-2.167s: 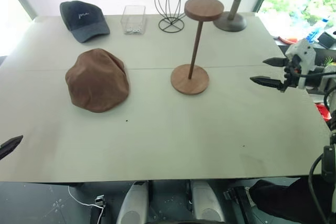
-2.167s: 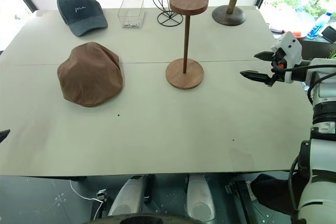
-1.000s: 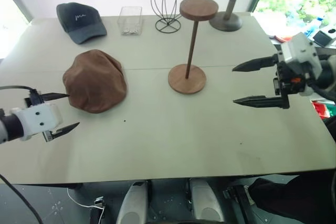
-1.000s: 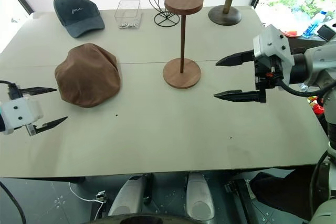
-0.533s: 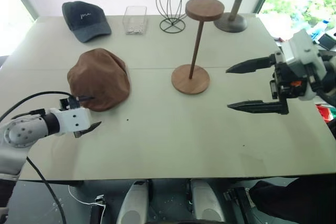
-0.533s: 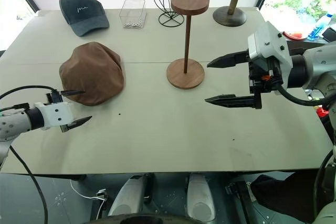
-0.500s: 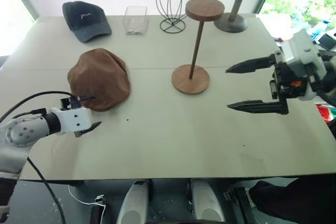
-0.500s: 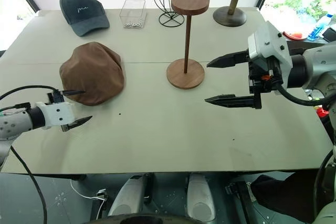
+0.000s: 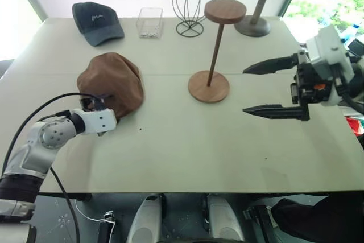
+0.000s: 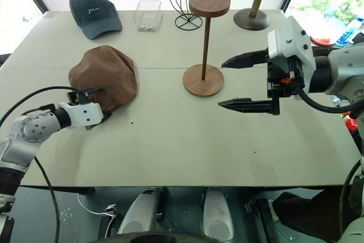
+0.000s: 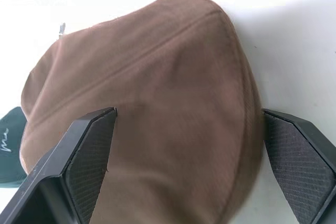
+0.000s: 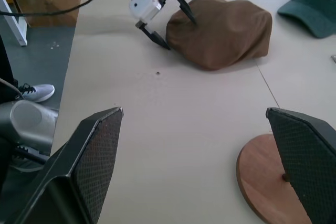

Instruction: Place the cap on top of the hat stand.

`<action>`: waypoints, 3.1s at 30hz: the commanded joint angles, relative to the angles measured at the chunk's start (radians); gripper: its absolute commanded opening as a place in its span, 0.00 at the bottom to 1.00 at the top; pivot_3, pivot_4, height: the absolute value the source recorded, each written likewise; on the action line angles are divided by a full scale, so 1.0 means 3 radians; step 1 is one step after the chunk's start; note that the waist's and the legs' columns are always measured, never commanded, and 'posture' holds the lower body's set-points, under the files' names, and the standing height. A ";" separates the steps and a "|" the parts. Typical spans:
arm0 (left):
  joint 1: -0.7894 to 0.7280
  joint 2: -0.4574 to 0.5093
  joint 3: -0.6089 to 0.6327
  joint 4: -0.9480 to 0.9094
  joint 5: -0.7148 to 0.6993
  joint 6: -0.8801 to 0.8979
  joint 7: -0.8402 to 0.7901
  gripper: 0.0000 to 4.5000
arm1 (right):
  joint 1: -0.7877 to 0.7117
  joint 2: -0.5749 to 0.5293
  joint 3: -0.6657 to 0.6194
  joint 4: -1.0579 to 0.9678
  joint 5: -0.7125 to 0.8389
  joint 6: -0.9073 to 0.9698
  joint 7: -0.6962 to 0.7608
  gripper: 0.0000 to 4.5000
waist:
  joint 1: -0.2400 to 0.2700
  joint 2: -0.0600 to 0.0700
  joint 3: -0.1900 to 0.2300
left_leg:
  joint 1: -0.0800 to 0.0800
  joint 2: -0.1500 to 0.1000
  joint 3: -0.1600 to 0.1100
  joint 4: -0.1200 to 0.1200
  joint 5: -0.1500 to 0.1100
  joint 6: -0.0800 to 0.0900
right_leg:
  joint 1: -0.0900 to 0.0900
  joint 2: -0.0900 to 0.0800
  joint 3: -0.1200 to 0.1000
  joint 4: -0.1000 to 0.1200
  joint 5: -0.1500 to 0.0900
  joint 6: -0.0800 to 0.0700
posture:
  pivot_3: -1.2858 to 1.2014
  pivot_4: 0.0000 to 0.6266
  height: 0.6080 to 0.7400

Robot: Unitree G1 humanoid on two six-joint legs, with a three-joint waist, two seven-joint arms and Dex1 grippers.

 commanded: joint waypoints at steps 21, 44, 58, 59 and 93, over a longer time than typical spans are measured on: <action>-0.0779 0.0047 -0.0368 0.1303 0.0400 -0.0365 0.0703 0.01 | -0.0113 0.0006 -0.0087 -0.0038 0.0164 -0.0007 -0.0181 1.00 | 0.0055 0.0023 -0.0028 | 0.0008 0.0000 0.0001 0.0004 0.0000 0.0000 | 0.0012 0.0000 -0.0001 0.0000 0.0003 0.0005 | 0.52 0.24 1.00; -0.3156 -0.0297 -0.0043 0.0947 -0.0684 -0.0728 0.0301 0.01 | -0.0283 -0.0374 -0.0686 0.0851 0.0023 -0.0084 -0.0411 1.00 | 0.0036 0.0012 -0.0021 | -0.0009 -0.0001 0.0002 0.0007 0.0000 0.0000 | -0.0002 0.0003 -0.0001 -0.0003 0.0014 0.0028 | 0.52 0.24 1.00; -0.3019 -0.0901 -0.0311 0.0593 -0.1158 -0.1025 -0.0500 0.01 | -0.0310 -0.0347 -0.0762 0.0757 0.0175 0.0092 -0.0510 1.00 | -0.0028 0.0013 -0.0021 | -0.0008 -0.0001 0.0001 0.0008 0.0001 0.0002 | -0.0002 0.0003 -0.0001 -0.0001 0.0015 0.0029 | 0.52 0.24 1.00; -0.3006 -0.0940 -0.0316 0.0621 -0.1141 -0.1019 -0.0494 0.01 | -0.0320 -0.0330 -0.0769 0.0749 0.0199 0.0109 -0.0534 1.00 | -0.0024 0.0013 -0.0021 | -0.0009 -0.0001 0.0001 0.0010 0.0001 0.0002 | -0.0002 0.0003 0.0000 -0.0001 0.0015 0.0029 | 0.52 0.24 1.00; -0.2470 -0.0862 -0.0433 0.0449 -0.1004 -0.1389 -0.0459 0.01 | -0.0188 -0.0263 -0.0780 0.0466 0.0480 0.0188 -0.0743 1.00 | 0.0020 0.0015 -0.0022 | -0.0021 -0.0005 -0.0002 0.0047 -0.0009 0.0019 | 0.0010 0.0003 0.0001 -0.0003 0.0020 0.0037 | 0.52 0.24 1.00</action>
